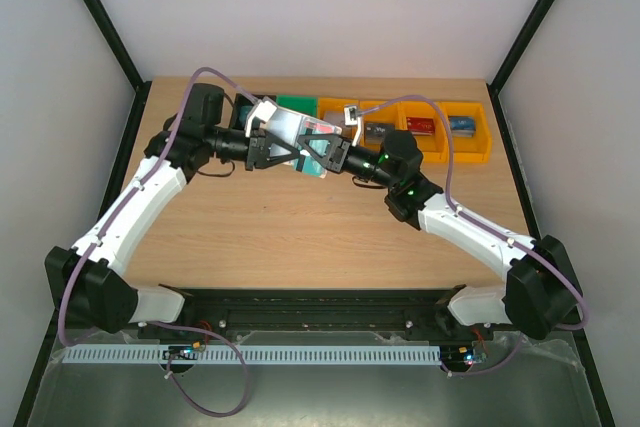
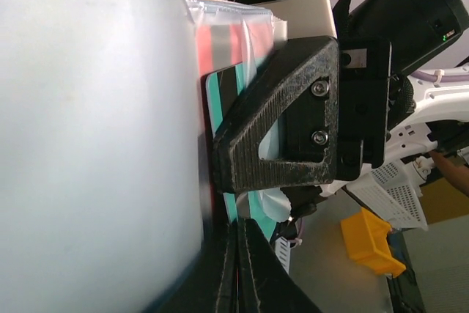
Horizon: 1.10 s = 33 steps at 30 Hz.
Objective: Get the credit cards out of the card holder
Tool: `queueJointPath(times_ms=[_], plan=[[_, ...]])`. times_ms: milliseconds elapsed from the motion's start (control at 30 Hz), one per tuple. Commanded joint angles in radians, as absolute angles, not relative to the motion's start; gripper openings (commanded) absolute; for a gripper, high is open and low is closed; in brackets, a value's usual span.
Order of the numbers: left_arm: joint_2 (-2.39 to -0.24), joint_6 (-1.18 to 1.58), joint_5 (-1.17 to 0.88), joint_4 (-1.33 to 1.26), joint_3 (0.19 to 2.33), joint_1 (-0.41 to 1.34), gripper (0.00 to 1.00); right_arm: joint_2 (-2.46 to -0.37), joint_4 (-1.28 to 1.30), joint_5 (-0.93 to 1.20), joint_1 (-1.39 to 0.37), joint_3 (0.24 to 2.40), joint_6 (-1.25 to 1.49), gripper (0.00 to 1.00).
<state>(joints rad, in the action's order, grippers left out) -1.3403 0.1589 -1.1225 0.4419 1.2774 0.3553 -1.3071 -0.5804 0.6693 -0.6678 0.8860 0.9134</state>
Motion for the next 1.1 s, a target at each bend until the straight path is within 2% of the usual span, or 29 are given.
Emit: queueJointPath(times_ms=[0,100,300,367,400,467,567,1067], plan=[[-1.316,0.117,-1.155,0.490,1.261,0.377,0.02,-1.289,-0.647,0.656,-0.658,0.902,0.946,0.13],[-1.314,0.094,-1.148,0.512,1.260,0.397,0.02,-1.298,-0.655,0.648,-0.657,0.902,0.954,0.13],[-1.313,0.110,-1.132,0.500,1.228,0.410,0.02,-1.308,-0.688,0.632,-0.657,0.899,0.983,0.02],[-1.311,0.125,-1.132,0.484,1.218,0.410,0.02,-1.304,-0.690,0.617,-0.657,0.898,0.981,0.02],[-1.311,0.135,-1.130,0.476,1.213,0.410,0.07,-1.303,-0.691,0.610,-0.657,0.897,0.978,0.02],[-1.309,0.154,-1.129,0.461,1.202,0.410,0.23,-1.296,-0.695,0.591,-0.657,0.897,0.971,0.02],[-1.307,0.179,-1.138,0.441,1.181,0.410,0.32,-1.282,-0.695,0.561,-0.657,0.904,0.947,0.02],[-1.339,0.301,-1.178,0.325,1.207,0.410,0.33,-1.301,-0.752,0.596,-0.666,0.903,0.966,0.02]])
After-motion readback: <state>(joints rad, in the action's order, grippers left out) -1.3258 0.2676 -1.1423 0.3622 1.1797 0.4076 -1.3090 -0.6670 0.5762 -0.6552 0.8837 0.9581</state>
